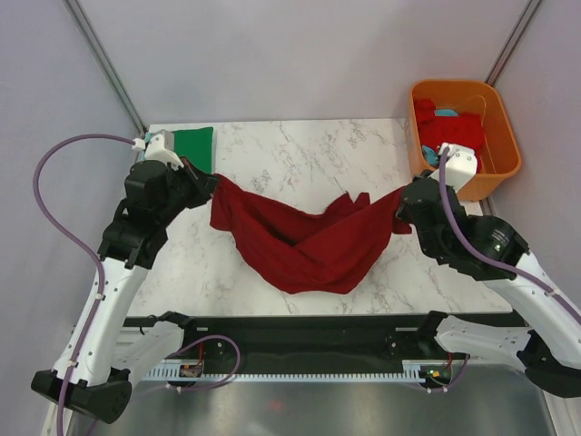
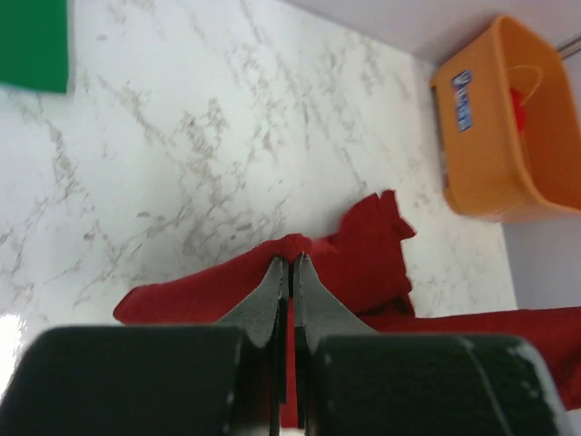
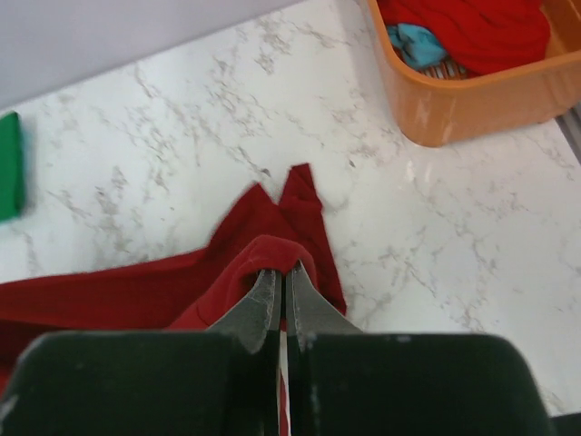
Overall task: Fold and stack the t-shirts
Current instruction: Flatten the tshirt out
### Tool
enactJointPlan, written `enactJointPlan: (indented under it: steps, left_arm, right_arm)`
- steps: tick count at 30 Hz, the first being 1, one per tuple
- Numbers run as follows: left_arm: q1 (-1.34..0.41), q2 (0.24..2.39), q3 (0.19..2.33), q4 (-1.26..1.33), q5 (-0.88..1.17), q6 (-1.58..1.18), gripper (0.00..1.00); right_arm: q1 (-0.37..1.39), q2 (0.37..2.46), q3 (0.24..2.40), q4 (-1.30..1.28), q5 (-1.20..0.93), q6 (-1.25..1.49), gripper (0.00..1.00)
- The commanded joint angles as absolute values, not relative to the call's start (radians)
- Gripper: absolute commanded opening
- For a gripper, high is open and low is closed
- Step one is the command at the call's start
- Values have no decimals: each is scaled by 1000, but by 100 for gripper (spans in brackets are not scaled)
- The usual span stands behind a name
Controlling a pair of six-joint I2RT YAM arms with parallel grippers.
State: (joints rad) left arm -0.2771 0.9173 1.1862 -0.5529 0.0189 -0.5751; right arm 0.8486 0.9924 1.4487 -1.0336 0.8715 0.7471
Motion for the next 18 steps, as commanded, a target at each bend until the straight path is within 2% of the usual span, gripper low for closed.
enactJointPlan:
  steps: [1,4,9,13,18]
  left_arm:
    - [-276,899,1138,-589,-58,-506,2]
    - [-276,916,1115,-597,-31,-497,2]
    - [-276,954,1088,-594,95,-506,2]
    - [-276,960,1043,-594,84,-509,2]
    - [-272,999,1101,-594,86,-494,2]
  right_arm:
    - [842,971,1413,-1086,905,756,0]
    - [844,960,1361,-1080,810,791,0]
    - [844,905,1094,-963,513,848,0]
    - [844,827,902,-963,502,920,0]
    - [844,784,972,-976,543,901,0]
